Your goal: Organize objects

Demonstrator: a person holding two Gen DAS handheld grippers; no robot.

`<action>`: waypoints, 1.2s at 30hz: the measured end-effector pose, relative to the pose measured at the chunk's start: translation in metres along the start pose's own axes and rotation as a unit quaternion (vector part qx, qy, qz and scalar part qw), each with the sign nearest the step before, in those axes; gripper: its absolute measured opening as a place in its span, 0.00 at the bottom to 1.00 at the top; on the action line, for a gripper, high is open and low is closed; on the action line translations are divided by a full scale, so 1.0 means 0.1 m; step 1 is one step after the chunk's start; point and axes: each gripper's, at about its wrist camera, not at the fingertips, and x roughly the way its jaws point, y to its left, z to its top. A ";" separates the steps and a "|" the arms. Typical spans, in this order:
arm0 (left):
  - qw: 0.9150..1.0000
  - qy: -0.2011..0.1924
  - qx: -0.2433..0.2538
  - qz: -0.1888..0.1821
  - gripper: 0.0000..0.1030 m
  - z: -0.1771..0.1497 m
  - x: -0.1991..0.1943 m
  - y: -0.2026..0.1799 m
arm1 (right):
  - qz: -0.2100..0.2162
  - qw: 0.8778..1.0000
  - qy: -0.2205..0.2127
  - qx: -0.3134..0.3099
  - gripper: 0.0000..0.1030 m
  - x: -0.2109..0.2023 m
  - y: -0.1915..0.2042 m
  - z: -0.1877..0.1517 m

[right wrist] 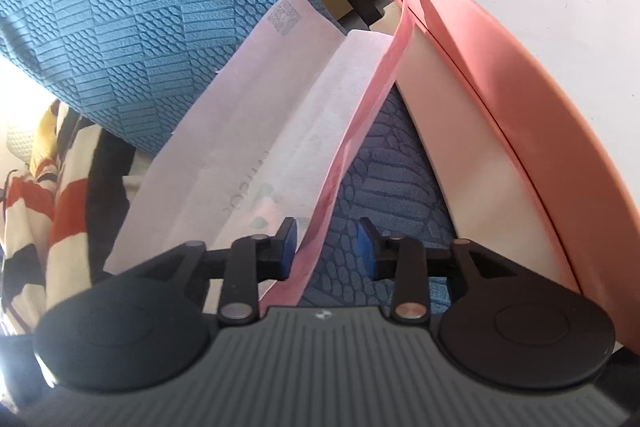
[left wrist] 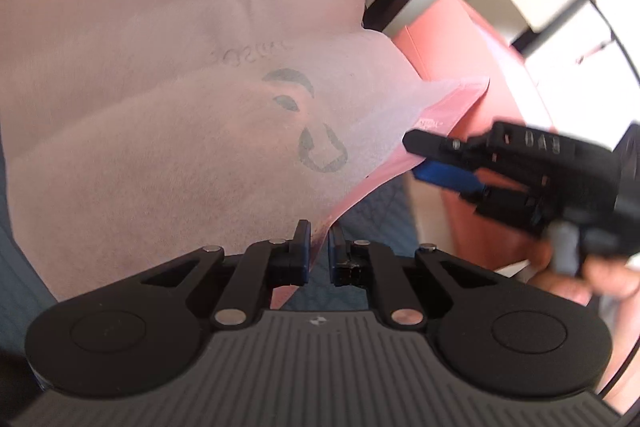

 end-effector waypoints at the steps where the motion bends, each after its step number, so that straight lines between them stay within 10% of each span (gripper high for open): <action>1: 1.000 0.003 -0.012 -0.007 0.10 0.02 0.01 0.04 | 0.003 1.000 0.003 -0.004 0.36 -0.01 0.01 -0.01; 15: 0.988 0.014 -0.141 -0.056 0.10 0.12 0.10 0.46 | 0.032 0.996 0.015 -0.080 0.21 0.12 0.34 -0.21; 36: 0.992 0.010 -0.123 -0.037 0.11 0.18 0.20 0.41 | -0.044 0.997 0.022 -0.065 0.20 0.36 0.39 -0.21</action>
